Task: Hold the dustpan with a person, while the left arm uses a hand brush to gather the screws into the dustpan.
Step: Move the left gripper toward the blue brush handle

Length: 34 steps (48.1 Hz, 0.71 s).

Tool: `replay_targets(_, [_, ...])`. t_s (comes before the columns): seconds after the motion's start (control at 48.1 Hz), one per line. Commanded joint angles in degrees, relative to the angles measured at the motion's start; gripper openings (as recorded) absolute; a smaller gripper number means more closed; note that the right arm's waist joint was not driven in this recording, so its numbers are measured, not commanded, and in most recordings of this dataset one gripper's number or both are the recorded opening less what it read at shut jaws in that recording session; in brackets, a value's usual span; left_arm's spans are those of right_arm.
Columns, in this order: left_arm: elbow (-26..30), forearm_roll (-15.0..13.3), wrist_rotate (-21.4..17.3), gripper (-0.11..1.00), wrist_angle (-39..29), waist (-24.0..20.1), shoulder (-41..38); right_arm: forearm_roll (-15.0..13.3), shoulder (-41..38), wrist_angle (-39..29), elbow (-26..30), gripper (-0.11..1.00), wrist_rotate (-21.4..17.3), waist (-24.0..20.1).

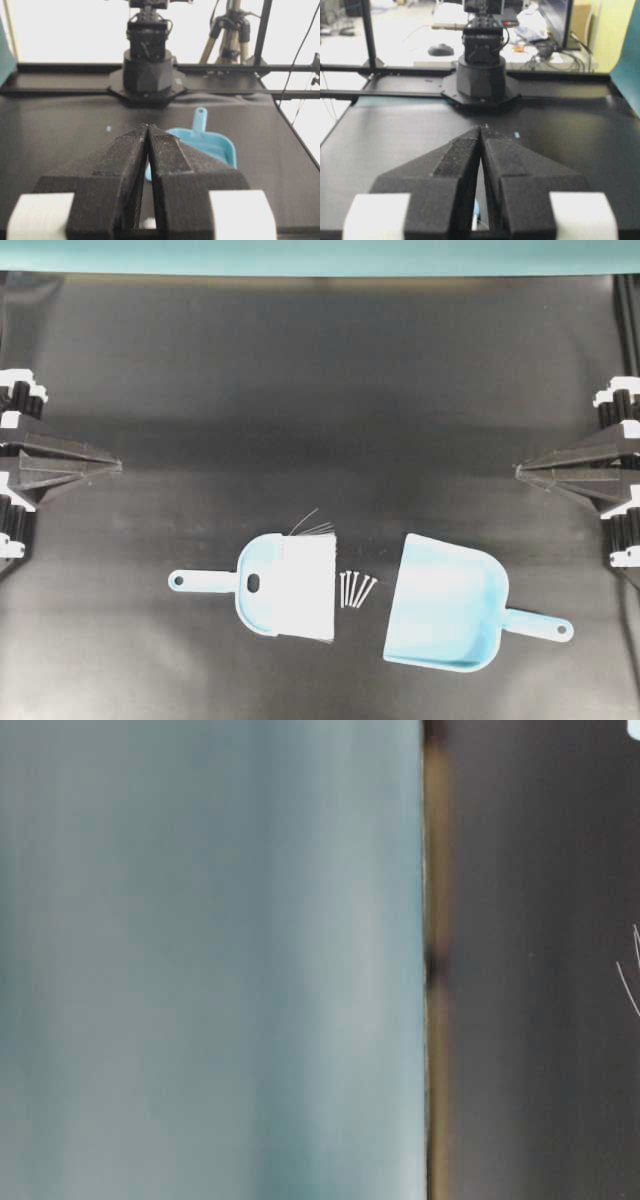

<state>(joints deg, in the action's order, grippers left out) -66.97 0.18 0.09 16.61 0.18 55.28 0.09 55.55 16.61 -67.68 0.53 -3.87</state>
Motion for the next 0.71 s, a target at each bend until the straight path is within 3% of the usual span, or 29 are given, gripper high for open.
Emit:
replay_targets(0.0, [3.60,2.37,1.05,0.05,-7.73,4.39,-1.05,0.09,-0.35,0.35,0.88,0.04,-0.53,0.00])
replay_targets(0.104, [7.65,2.37,2.64,0.00,-24.79,8.09,-3.43,0.09,-0.09,-4.48,0.79,0.00,-0.18,0.00])
replay_targets(0.187, [9.32,2.37,4.66,0.00,-30.94,8.96,-5.80,0.09,0.18,-8.17,0.88,0.00,-0.44,0.00])
replay_targets(0.416, [8.96,2.46,12.48,0.00,-36.56,8.96,-15.47,0.09,1.85,-13.10,0.79,0.00,0.00,0.00])
replay_targets(0.686, [8.79,2.46,18.98,0.00,-32.26,7.91,-28.56,0.09,3.52,-14.06,0.00,0.00,-0.09,0.00])
